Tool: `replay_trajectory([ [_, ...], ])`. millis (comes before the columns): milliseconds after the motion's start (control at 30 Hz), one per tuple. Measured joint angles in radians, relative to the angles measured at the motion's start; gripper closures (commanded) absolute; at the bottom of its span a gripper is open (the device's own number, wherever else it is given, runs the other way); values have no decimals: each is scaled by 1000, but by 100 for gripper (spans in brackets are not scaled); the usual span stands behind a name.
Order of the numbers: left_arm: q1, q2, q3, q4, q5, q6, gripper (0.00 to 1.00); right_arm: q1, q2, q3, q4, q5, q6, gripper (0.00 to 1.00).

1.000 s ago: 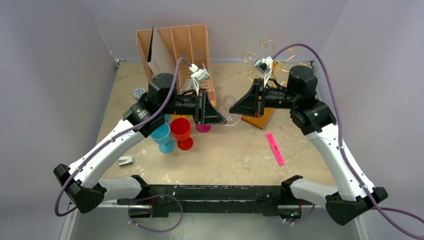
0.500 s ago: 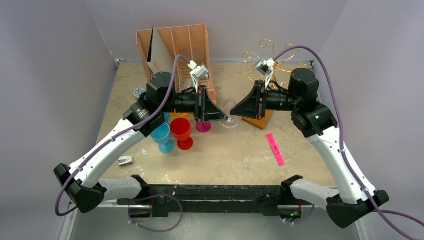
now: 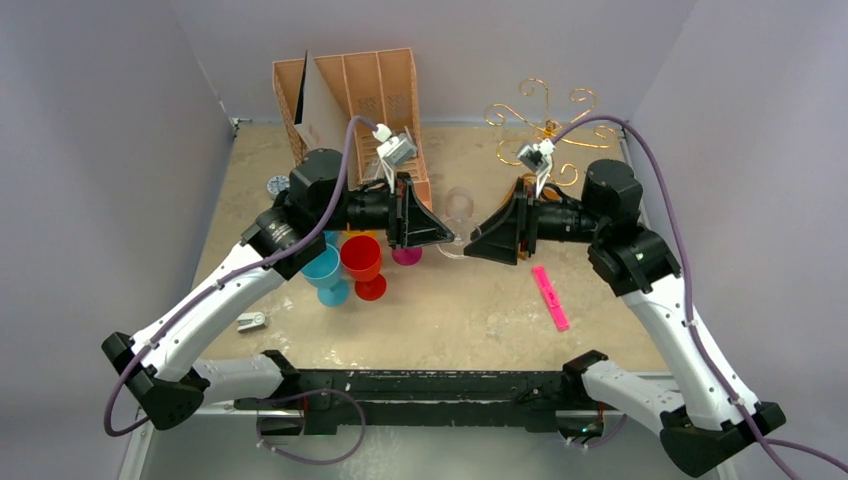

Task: Take the wine glass off the wine glass rack
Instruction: Place the wine glass at the center of the board.

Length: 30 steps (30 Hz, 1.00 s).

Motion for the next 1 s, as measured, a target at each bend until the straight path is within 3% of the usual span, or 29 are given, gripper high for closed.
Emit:
replay_trajectory([
  [300, -11, -45, 0, 0, -57, 61, 100, 0, -81, -193, 121, 16, 169, 42],
  [733, -37, -43, -16, -23, -167, 83, 100, 37, -93, -331, 489, 119, 367, 74],
  [1000, -39, -42, -17, -22, -188, 79, 100, 79, -88, -356, 577, 160, 389, 74],
])
